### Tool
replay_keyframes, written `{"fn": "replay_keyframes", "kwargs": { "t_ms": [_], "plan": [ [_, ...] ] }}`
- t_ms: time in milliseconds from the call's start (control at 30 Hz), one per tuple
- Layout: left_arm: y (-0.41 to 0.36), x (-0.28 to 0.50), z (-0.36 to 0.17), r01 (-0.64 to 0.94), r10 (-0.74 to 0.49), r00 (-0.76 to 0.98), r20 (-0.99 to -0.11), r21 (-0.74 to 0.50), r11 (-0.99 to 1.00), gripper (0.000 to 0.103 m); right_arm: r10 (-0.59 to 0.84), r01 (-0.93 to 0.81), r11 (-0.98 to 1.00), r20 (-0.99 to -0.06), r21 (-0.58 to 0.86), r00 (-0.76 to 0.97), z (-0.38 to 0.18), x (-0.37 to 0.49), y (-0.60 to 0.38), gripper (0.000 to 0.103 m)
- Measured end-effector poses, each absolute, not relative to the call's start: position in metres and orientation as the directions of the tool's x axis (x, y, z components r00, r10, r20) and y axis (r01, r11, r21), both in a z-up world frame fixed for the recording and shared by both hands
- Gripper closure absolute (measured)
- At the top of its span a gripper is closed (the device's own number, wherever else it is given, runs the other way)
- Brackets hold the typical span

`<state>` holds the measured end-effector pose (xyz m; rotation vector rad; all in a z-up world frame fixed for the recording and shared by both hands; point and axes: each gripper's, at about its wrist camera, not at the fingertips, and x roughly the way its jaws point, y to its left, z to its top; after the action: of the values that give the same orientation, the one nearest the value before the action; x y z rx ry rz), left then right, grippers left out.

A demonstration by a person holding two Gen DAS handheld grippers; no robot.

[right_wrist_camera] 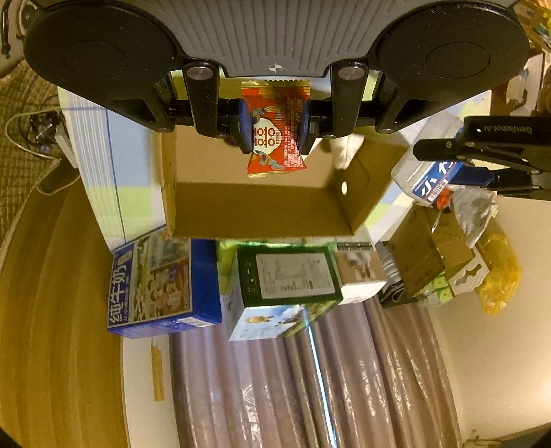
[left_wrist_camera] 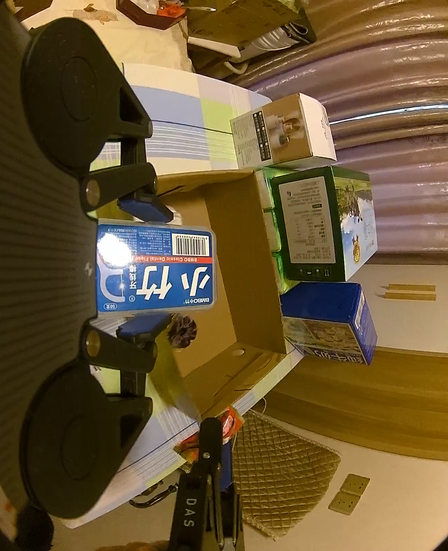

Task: Organize objects
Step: 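Lower both held items over the open cardboard box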

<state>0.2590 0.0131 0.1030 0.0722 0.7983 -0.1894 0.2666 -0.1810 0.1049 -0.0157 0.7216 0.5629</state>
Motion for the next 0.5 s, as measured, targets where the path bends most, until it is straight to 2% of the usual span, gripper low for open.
{"fn": "replay_keyframes", "kwargs": {
  "t_ms": [500],
  "plan": [
    [0.017, 0.317, 0.083, 0.203, -0.121, 0.637, -0.761, 0.014, 0.979, 0.051, 0.47, -0.486, 0.855, -0.67, 0.182, 0.575, 0.088, 0.322, -0.167, 0.078]
  ]
}}
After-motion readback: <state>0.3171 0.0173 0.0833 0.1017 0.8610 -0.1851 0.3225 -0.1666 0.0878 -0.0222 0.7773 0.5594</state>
